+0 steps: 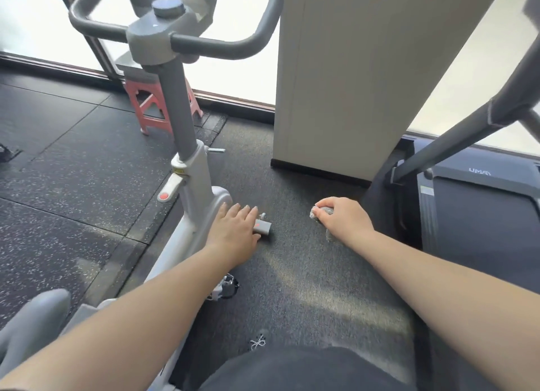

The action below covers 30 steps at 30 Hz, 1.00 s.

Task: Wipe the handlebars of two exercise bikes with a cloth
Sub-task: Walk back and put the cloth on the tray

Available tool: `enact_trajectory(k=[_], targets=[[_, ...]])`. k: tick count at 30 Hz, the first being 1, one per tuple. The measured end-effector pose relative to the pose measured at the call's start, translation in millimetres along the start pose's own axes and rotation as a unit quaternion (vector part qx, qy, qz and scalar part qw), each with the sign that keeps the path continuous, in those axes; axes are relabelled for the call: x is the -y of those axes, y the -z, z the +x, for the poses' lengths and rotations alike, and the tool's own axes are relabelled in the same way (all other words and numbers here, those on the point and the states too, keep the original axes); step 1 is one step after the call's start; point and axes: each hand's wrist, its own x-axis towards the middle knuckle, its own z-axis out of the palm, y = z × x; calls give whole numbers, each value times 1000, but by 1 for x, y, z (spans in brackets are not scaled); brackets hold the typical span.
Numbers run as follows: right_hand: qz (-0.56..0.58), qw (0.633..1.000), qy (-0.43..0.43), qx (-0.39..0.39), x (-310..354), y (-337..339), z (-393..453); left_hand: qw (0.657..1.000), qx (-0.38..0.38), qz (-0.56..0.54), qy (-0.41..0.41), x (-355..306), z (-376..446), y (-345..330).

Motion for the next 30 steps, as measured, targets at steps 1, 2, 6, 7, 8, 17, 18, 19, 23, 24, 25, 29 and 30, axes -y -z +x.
enact_trajectory(k=[1, 2, 6, 7, 8, 17, 18, 19, 23, 24, 25, 29, 30], targets=[[-5, 1000, 6, -4, -4, -1, -12, 1000, -3, -3, 4, -6, -12, -1], [-8, 1000, 11, -7, -9, -2, -24, 1000, -6, -8, 9, -12, -24, -2], [-12, 1000, 25, -9, -24, -7, -70, 999, -11, -31, 30, -36, -71, -6], [-13, 1000, 26, -8, -27, -8, -82, 999, -8, -34, 34, -42, -84, -8], [-12, 1000, 25, -8, -30, -10, -94, 999, -6, -36, 38, -47, -96, -9], [7, 999, 28, -22, -39, -17, -177, 998, -13, -46, 42, -65, -186, -8], [8, 999, 31, -28, -38, -18, -185, 998, -19, -47, 41, -64, -193, -8], [4, 999, 37, -33, -37, -19, -194, 998, -25, -46, 40, -63, -201, -8], [-7, 999, 30, -45, -28, -28, -235, 998, -32, -48, 33, -54, -243, -11], [-6, 998, 26, -50, -24, -31, -246, 998, -32, -48, 29, -50, -255, -14], [-7, 998, 26, -54, -19, -34, -258, 998, -33, -48, 27, -46, -268, -16], [-9, 997, 39, -59, 6, -49, -305, 997, -46, -59, 36, -26, -319, -26], [-6, 998, 43, -55, 12, -53, -316, 996, -46, -63, 40, -22, -333, -29]])
